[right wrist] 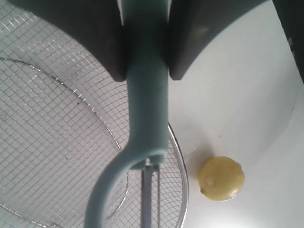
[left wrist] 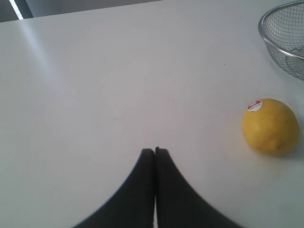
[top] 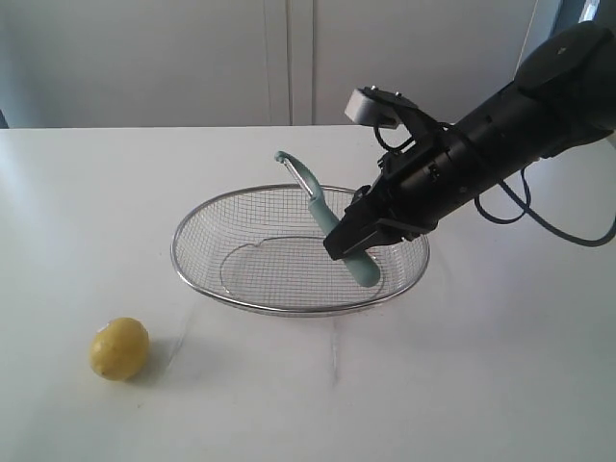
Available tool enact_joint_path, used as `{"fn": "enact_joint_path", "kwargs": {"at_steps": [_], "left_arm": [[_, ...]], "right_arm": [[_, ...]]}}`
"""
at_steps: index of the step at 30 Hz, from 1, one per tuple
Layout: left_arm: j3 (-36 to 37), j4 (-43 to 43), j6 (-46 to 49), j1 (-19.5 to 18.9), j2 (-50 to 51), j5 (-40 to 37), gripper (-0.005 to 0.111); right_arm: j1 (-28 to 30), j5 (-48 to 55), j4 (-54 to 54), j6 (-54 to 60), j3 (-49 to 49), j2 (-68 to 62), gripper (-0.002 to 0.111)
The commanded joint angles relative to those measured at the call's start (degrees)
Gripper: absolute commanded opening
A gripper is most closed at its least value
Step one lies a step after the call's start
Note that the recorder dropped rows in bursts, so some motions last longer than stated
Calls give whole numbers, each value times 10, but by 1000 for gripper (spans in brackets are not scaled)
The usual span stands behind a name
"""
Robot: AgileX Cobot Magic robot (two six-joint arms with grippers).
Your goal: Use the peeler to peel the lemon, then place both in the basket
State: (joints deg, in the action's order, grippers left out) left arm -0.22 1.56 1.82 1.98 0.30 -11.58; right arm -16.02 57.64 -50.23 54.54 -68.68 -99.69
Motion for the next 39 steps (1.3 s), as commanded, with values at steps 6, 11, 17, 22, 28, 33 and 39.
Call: {"fn": "enact_joint_path", "kwargs": {"at_steps": [6, 11, 17, 22, 28, 33, 39], "left_arm": [[2, 1, -3, 0, -3, 9, 0], [2, 105, -84, 0, -3, 69, 0], [2, 150, -171, 0, -3, 204, 0], [2, 150, -301, 0, -3, 403, 0], [-9, 89, -350, 0, -3, 403, 0], [-61, 18, -362, 0, 9, 333, 0], [-156, -79, -363, 0, 93, 225, 0]], "right_arm": [[0, -1, -4, 8, 1, 6, 0], [0, -1, -4, 8, 1, 6, 0], [0, -1, -4, -3, 1, 6, 0], [0, -1, -4, -3, 1, 6, 0], [0, -1, -4, -3, 1, 6, 0], [0, -1, -4, -3, 1, 6, 0], [0, -1, -4, -3, 1, 6, 0]]}}
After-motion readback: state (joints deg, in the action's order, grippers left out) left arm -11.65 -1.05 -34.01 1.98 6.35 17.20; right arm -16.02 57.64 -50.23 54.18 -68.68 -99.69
